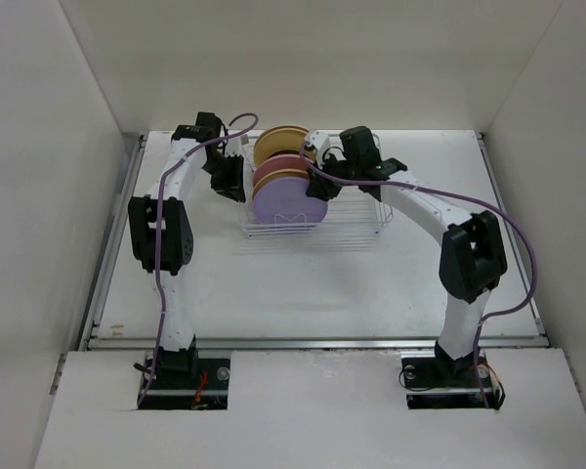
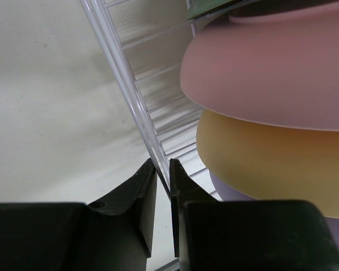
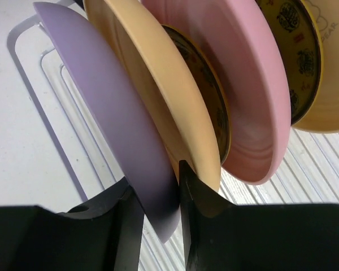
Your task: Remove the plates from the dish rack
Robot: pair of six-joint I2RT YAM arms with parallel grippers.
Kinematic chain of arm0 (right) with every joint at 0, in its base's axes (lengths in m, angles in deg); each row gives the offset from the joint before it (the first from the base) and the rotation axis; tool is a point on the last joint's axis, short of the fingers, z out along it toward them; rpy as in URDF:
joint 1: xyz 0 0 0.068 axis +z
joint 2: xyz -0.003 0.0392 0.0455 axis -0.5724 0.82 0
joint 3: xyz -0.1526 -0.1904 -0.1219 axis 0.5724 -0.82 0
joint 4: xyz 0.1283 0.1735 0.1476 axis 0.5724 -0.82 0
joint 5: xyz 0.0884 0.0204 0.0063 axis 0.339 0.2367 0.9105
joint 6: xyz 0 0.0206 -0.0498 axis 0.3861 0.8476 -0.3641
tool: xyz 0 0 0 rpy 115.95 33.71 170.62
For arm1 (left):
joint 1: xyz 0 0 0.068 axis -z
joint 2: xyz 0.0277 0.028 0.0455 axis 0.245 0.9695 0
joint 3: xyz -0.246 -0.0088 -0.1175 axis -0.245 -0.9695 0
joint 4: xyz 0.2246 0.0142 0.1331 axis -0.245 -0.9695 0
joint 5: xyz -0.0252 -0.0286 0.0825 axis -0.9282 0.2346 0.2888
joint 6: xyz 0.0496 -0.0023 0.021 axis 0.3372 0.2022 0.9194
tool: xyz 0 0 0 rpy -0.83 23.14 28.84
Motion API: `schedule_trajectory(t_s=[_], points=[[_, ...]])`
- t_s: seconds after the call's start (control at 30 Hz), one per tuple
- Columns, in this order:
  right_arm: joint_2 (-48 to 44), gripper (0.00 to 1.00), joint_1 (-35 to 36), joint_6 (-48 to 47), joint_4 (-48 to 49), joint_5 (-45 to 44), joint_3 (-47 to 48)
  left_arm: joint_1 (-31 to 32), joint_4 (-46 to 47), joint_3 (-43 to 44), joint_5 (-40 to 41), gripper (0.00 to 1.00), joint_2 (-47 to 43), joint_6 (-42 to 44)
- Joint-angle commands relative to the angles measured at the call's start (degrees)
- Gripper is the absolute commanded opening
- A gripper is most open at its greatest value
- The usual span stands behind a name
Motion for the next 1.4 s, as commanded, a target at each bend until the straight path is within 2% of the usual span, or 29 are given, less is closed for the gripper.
schedule_trajectory(t_s=[0.0,0.17,0.47,0.57,0.63,0.7,0.73,0.87,0.9,1.0,1.13,1.33,1.37], points=[[-2.9,0.16,0.0,3.1,0.5,0.5,3.1,0.8,-1.2,1.8,-1.3,0.0,0.5,2.3],[-7.6,0.0,0.0,3.1,0.5,-1.5,2.1,0.8,-1.2,1.8,-2.4,0.0,0.5,1.0],[-15.2,0.0,0.0,2.6,1.8,-8.9,0.9,0.8,-0.1,1.2,-1.8,0.0,0.0,-0.8],[-16.9,0.0,0.5,2.6,-0.5,-6.9,2.5,0.8,-0.1,1.2,-0.5,0.0,0.0,-0.8],[-18.7,0.0,0.5,2.6,-2.5,-2.5,2.5,0.8,-0.1,1.8,-0.5,0.01,0.0,-0.8],[-20.3,0.0,0.5,3.3,-3.0,2.3,0.7,0.8,-0.1,2.4,0.0,0.02,-0.5,0.3],[-21.1,0.0,0.5,4.3,-3.0,7.4,-1.8,0.8,-0.1,3.0,0.0,0.04,-0.6,0.3],[-23.8,0.0,0.5,8.6,-5.0,10.2,-8.6,0.8,0.4,4.3,1.3,0.07,-1.8,0.9],[-23.8,0.0,0.5,9.4,-6.0,10.2,-10.0,0.8,0.4,4.9,1.3,0.12,-1.8,1.5],[-22.2,0.0,2.9,10.0,-8.3,7.6,-15.7,0.8,1.0,5.7,1.3,0.21,-4.0,2.7],[-16.4,0.0,7.1,14.9,-4.6,8.2,-19.1,0.8,3.4,5.0,1.3,0.33,-7.1,3.9],[-6.7,0.0,11.4,18.3,-2.5,-1.0,-16.6,0.8,6.6,1.1,1.8,0.37,-12.8,6.0],[-6.2,0.03,12.0,18.3,-2.6,-2.4,-16.6,0.8,6.6,0.6,1.8,0.37,-13.6,7.5]])
